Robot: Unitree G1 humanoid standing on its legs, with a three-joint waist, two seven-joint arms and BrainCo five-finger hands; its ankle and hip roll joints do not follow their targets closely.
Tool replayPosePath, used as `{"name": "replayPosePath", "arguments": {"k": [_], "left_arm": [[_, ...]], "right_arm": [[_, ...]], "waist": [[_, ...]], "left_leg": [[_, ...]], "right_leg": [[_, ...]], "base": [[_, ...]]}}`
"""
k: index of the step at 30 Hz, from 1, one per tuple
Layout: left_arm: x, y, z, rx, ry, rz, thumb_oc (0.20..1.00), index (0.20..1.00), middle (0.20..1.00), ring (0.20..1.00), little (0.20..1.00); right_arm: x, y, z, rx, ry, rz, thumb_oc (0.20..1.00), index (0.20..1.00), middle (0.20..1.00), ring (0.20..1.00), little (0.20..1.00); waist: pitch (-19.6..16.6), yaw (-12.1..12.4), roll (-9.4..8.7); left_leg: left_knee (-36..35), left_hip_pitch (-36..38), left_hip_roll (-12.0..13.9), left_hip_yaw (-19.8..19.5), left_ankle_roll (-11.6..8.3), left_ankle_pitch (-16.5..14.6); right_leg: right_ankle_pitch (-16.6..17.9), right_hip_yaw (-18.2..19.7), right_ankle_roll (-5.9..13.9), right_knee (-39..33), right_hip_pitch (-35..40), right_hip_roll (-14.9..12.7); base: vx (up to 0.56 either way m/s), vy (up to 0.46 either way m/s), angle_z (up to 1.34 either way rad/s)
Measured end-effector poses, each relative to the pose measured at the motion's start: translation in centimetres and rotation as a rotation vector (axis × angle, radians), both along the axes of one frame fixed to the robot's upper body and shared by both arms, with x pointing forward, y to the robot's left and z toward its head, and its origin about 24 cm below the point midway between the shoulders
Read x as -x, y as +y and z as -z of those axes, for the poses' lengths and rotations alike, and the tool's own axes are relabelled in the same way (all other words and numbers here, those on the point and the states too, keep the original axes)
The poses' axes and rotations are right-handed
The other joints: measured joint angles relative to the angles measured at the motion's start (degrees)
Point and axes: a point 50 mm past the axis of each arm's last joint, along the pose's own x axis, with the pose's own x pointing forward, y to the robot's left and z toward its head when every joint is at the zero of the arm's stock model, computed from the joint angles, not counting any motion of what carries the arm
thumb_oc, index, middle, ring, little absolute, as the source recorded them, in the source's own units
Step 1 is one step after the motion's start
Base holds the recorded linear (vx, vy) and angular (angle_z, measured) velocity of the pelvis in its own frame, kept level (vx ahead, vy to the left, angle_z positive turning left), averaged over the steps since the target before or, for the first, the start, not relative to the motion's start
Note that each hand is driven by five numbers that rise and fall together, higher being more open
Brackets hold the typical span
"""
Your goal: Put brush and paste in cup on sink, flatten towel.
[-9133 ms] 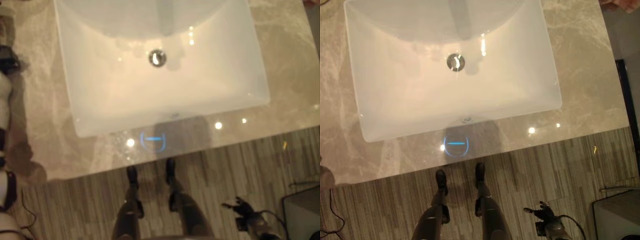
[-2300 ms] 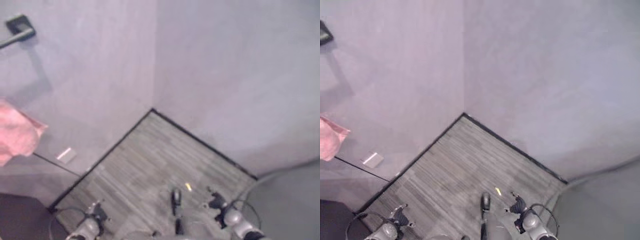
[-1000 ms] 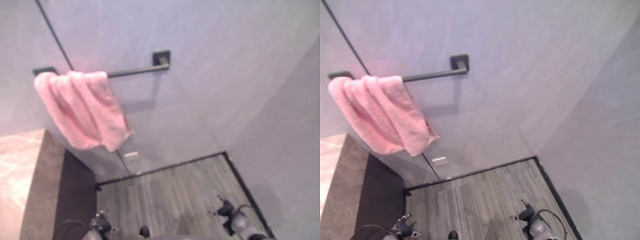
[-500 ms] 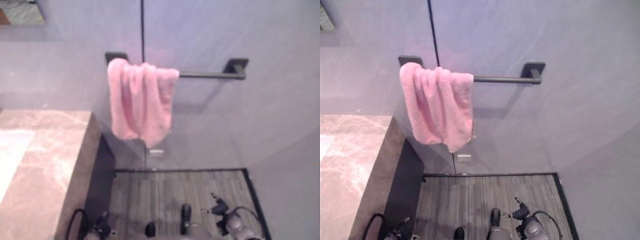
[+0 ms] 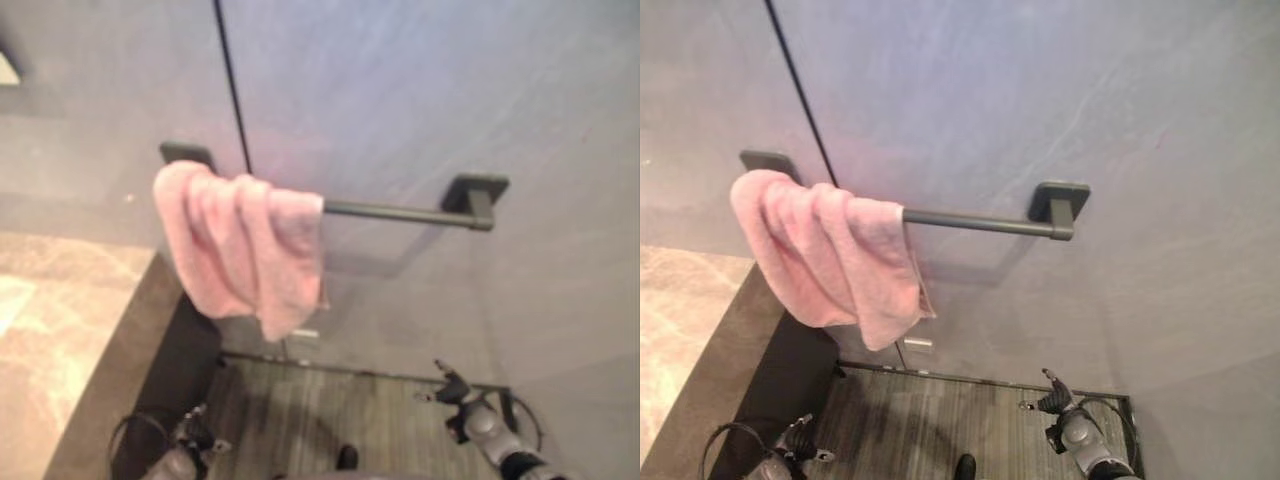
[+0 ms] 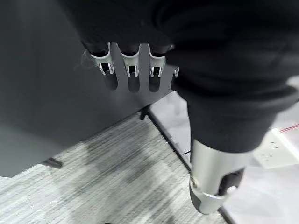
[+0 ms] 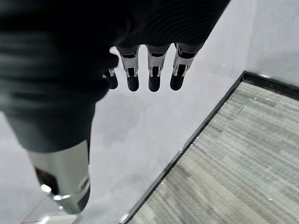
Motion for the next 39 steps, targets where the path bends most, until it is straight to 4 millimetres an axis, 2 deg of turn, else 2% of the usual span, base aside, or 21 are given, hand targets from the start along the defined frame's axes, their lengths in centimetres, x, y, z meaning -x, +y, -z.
{"name": "replayPosePath", "arguments": {"k": [1,2,3,5,7,8,10,11,12,15,20,21,23,24,26,27,30,33,36,38,39], "left_arm": [[-0.4,0.0,-0.2,-0.005,-0.011,0.01,1.0,1.0,1.0,1.0,1.0],[-0.7,0.1,-0.5,-0.004,-0.032,0.026,1.0,1.0,1.0,1.0,1.0],[-1.1,-0.1,-0.7,0.003,-0.058,0.036,1.0,1.0,1.0,1.0,1.0],[-2.5,-0.6,-1.4,0.019,-0.115,0.058,1.0,1.0,1.0,1.0,1.0],[-1.7,-0.9,-1.1,0.027,-0.1,0.068,1.0,1.0,1.0,1.0,1.0],[-0.9,-1.3,-0.8,0.043,-0.086,0.086,1.0,1.0,1.0,1.0,1.0],[-0.6,-2.2,-0.7,0.071,-0.093,0.109,1.0,1.0,1.0,1.0,1.0],[-0.7,-2.5,-0.7,0.082,-0.099,0.112,1.0,1.0,1.0,1.0,1.0],[-0.5,-2.6,-1.0,0.096,-0.107,0.132,1.0,1.0,1.0,1.0,1.0],[-0.6,-2.3,-2.1,0.114,-0.147,0.193,1.0,1.0,1.0,1.0,1.0],[-2.6,-1.7,-8.7,0.166,-0.304,0.464,1.0,1.0,1.0,1.0,1.0],[-3.3,-2.2,-10.2,0.207,-0.334,0.5,1.0,1.0,1.0,1.0,1.0],[-3.9,-3.1,-11.7,0.269,-0.373,0.539,1.0,1.0,1.0,1.0,1.0],[-4.3,-4.2,-13.9,0.32,-0.415,0.608,1.0,1.0,1.0,1.0,1.0],[-4.9,-6.1,-16.9,0.355,-0.51,0.719,1.0,1.0,1.0,1.0,1.0],[-5.2,-7.2,-20.5,0.441,-0.59,0.802,1.0,1.0,1.0,1.0,1.0],[-5.7,-6.9,-22.8,0.486,-0.591,0.846,1.0,1.0,1.0,1.0,1.0],[-5.3,-7.2,-25.2,0.609,-0.5,0.904,1.0,1.0,1.0,1.0,1.0],[-4.9,-7.2,-25.9,0.681,-0.454,0.912,1.0,1.0,1.0,1.0,1.0],[-4.6,-6.6,-26.2,0.732,-0.443,0.864,1.0,1.0,1.0,1.0,1.0],[-4.1,-5.0,-26.7,0.752,-0.463,0.77,1.0,1.0,1.0,1.0,1.0]], "right_arm": [[0.1,0.0,0.1,0.0,0.003,0.002,1.0,1.0,1.0,1.0,1.0],[0.4,-0.1,0.2,0.002,0.007,0.008,1.0,1.0,1.0,1.0,1.0],[0.6,-0.4,0.2,0.012,0.014,0.015,1.0,1.0,1.0,1.0,1.0],[0.5,-0.5,0.2,0.016,0.012,0.019,1.0,1.0,1.0,1.0,1.0],[0.5,-0.4,0.4,0.016,0.022,0.023,1.0,1.0,1.0,1.0,1.0],[0.3,-0.5,0.2,0.02,0.016,0.033,1.0,1.0,1.0,1.0,1.0],[0.7,-1.2,0.2,0.033,0.019,0.05,1.0,1.0,1.0,1.0,1.0],[0.9,-1.3,0.3,0.033,0.025,0.06,1.0,1.0,1.0,1.0,1.0],[1.0,-0.9,0.5,0.021,0.029,0.057,1.0,1.0,1.0,1.0,1.0],[1.3,-0.5,0.7,0.008,0.033,0.055,1.0,1.0,1.0,1.0,1.0],[0.9,0.1,0.2,-0.026,-0.021,0.042,1.0,1.0,1.0,1.0,1.0],[1.4,-0.1,0.4,-0.026,-0.006,0.049,1.0,1.0,1.0,1.0,1.0],[1.4,-0.2,0.4,-0.026,0.002,0.052,1.0,1.0,1.0,1.0,1.0],[1.8,-0.2,0.9,-0.026,0.034,0.072,1.0,1.0,1.0,1.0,1.0],[2.7,-0.5,1.5,-0.015,0.086,0.096,1.0,1.0,1.0,1.0,1.0],[4.1,-0.8,2.3,-0.013,0.162,0.108,1.0,1.0,1.0,1.0,1.0],[5.1,-1.1,2.7,-0.01,0.202,0.112,1.0,1.0,1.0,1.0,1.0],[6.7,-1.2,3.3,-0.017,0.267,0.11,1.0,1.0,1.0,1.0,1.0],[7.3,-1.4,3.4,-0.013,0.295,0.113,1.0,1.0,1.0,1.0,1.0],[7.2,-1.2,3.5,-0.019,0.296,0.1,1.0,1.0,1.0,1.0,1.0],[7.5,-1.1,3.5,-0.024,0.293,0.096,1.0,1.0,1.0,1.0,1.0]], "waist": [[0.7,-0.05,-0.75],[0.76,-0.25,-1.33],[1.36,-0.34,-1.17],[2.46,-0.36,-0.29],[2.57,-0.27,0.88],[2.16,-0.32,2.33],[1.69,-0.44,4.73],[1.65,-0.61,5.32],[1.49,-0.51,5.01],[1.19,-0.2,4.54],[0.97,0.09,4.76],[0.73,0.33,5.18],[0.42,0.31,5.58],[0.37,0.45,5.71],[0.12,0.68,5.86],[-0.54,0.76,6.23],[-1.01,0.58,6.68],[-2.04,0.63,6.3],[-2.42,0.71,6.16],[-2.48,0.76,6.03],[-2.51,0.88,5.89]], "left_leg": [[5.19,-3.02,-0.37,1.23,-0.53,-1.4],[4.13,-3.84,0.36,4.15,-0.66,-1.89],[0.73,-4.17,2.07,5.27,-0.83,-1.53],[-3.78,-6.75,5.06,4.71,-0.72,-0.52],[-8.03,-5.79,6.92,4.62,-0.86,1.75],[-10.29,-4.38,7.7,4.9,-0.51,3.17],[-11.18,-3.15,8.22,4.87,0.09,4.71],[-11.88,-2.78,8.16,5.15,-1.84,7.04],[-11.89,-2.38,7.03,6.43,-1.95,7.22],[-11.84,-1.76,4.68,7.86,-0.59,7.05],[-11.81,-1.16,3.36,8.23,0.06,7.01],[-11.81,-0.58,3.24,8.21,0.08,7.0],[-11.82,-0.31,3.22,8.2,0.15,6.95],[-11.85,-0.09,3.24,8.19,0.19,6.91],[-11.89,0.24,3.4,8.13,0.17,6.9],[-12.14,0.2,3.56,8.1,0.15,6.89],[-12.14,0.15,3.71,8.02,0.13,6.87],[-12.14,0.01,3.79,7.78,0.03,6.96],[-12.13,0.0,3.63,7.76,0.03,7.01],[-12.13,-0.1,3.54,7.66,0.03,7.01],[-12.12,-0.42,3.43,7.35,0.04,7.01]], "right_leg": [[-0.37,0.36,-0.85,0.03,0.49,-0.83],[-1.7,0.22,-2.55,0.03,0.65,-1.49],[-1.84,-0.51,-2.66,0.04,0.65,-1.3],[-1.74,-1.12,-2.5,0.04,0.09,-1.0],[-1.54,-0.4,-1.88,0.02,0.39,-0.31],[-1.93,0.26,-0.8,-0.03,0.6,0.15],[-2.1,0.51,0.48,-0.4,0.75,0.66],[-2.08,0.98,1.45,-0.41,0.83,0.42],[-1.96,1.91,2.06,-0.41,0.38,-0.71],[-0.88,2.86,3.69,-0.4,0.43,-3.19],[-0.25,3.58,4.51,-0.02,1.07,-4.45],[-0.18,3.6,4.61,-0.03,1.61,-4.55],[-0.22,3.59,4.68,-0.07,1.78,-4.6],[-0.28,3.44,4.78,-0.04,2.13,-4.51],[-0.3,3.45,4.8,-0.08,2.48,-4.38],[-0.36,3.35,4.87,-0.4,2.39,-4.29],[-0.59,3.43,5.22,-0.42,2.33,-4.17],[-0.57,3.14,5.21,-0.42,2.33,-4.1],[-0.45,3.04,5.15,-0.42,2.34,-4.21],[-0.24,2.93,4.94,-0.41,2.28,-4.28],[-0.17,2.65,5.04,-0.26,2.13,-4.35]], "base": [[0.01,0.001,0.18],[-0.03,0.025,0.29],[0.0,0.073,0.36],[0.08,0.125,0.19],[0.08,0.153,-0.27],[0.08,0.148,-0.34],[0.06,0.124,-0.17],[0.05,0.127,-0.23],[0.03,0.074,-0.28],[0.03,0.103,-0.2],[0.0,0.079,-0.03],[-0.01,0.043,0.0],[-0.01,0.054,-0.01],[-0.02,0.064,-0.02],[-0.03,0.068,-0.02],[-0.03,0.071,-0.02],[-0.02,0.046,-0.02],[-0.02,0.042,0.04],[-0.02,0.04,0.02],[-0.02,0.064,0.03],[-0.03,0.088,0.12]]}}
